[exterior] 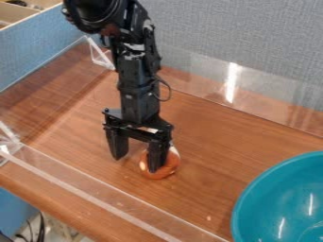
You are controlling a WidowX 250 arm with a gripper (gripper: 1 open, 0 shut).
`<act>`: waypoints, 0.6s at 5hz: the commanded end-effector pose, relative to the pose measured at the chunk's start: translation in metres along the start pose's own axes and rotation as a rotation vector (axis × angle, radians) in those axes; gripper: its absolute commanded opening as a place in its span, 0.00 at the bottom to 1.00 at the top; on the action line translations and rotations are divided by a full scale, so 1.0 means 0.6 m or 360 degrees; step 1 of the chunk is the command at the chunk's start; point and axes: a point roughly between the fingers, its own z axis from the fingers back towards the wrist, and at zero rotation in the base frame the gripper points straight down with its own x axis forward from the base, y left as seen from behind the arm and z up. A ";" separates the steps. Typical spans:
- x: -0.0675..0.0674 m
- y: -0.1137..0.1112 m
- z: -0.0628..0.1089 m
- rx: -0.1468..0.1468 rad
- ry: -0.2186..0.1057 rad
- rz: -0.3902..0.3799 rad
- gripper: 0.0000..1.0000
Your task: Remove the mushroom from inside the blue bowl and put it on the table
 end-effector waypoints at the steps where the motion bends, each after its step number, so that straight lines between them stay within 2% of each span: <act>1: 0.004 0.004 0.028 0.0022 -0.0095 0.0040 1.00; 2: 0.006 -0.006 0.035 0.0024 -0.0118 0.0028 1.00; 3: 0.009 -0.007 0.048 0.0032 -0.0131 -0.0033 1.00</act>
